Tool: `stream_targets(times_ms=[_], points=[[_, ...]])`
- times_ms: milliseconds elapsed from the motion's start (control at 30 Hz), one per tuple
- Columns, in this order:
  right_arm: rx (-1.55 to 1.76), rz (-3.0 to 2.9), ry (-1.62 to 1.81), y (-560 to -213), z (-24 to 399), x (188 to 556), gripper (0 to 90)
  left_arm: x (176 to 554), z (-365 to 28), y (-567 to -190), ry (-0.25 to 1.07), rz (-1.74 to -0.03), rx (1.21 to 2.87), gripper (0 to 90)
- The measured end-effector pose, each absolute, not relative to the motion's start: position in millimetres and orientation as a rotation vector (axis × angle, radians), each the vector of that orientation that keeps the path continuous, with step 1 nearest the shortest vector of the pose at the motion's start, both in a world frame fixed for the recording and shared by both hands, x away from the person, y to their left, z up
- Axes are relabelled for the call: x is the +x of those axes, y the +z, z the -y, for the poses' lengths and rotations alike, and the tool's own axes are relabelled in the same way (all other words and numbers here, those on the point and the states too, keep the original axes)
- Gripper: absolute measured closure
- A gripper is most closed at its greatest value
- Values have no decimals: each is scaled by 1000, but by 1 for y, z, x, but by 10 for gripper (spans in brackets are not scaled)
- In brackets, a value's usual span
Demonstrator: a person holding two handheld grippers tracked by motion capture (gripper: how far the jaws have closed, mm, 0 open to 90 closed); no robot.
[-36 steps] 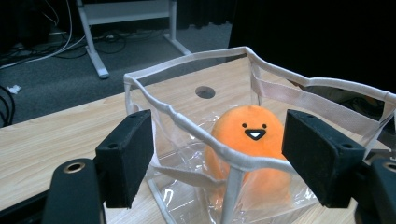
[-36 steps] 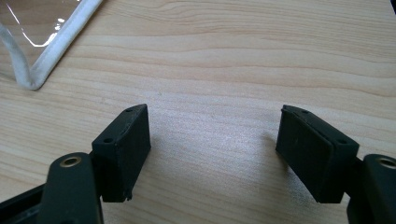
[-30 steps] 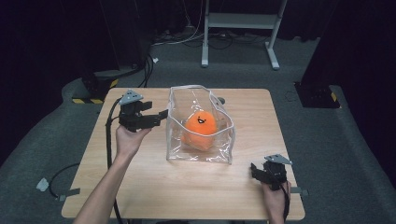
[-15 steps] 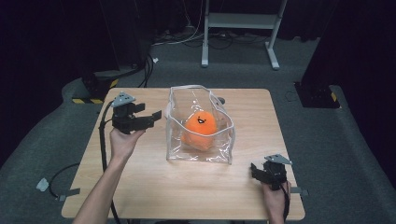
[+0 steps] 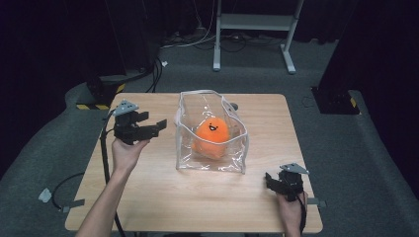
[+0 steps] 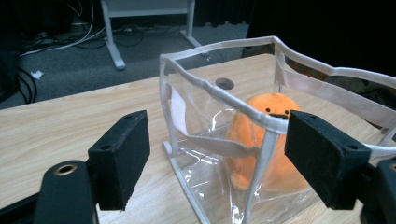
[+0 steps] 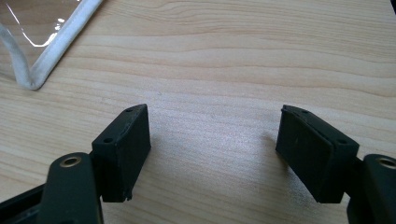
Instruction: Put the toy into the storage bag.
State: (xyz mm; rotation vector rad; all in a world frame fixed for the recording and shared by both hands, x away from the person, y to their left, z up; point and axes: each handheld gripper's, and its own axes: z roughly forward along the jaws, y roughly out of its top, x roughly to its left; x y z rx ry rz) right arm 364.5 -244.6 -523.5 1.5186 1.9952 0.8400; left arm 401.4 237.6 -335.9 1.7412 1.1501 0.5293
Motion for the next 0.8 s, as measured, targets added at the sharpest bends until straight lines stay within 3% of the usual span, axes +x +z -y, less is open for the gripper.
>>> stream_targets(times_ms=[800], points=[[1519, -1995, 840, -523, 245, 364, 256, 382, -268, -348, 545, -1208, 1739, 198]])
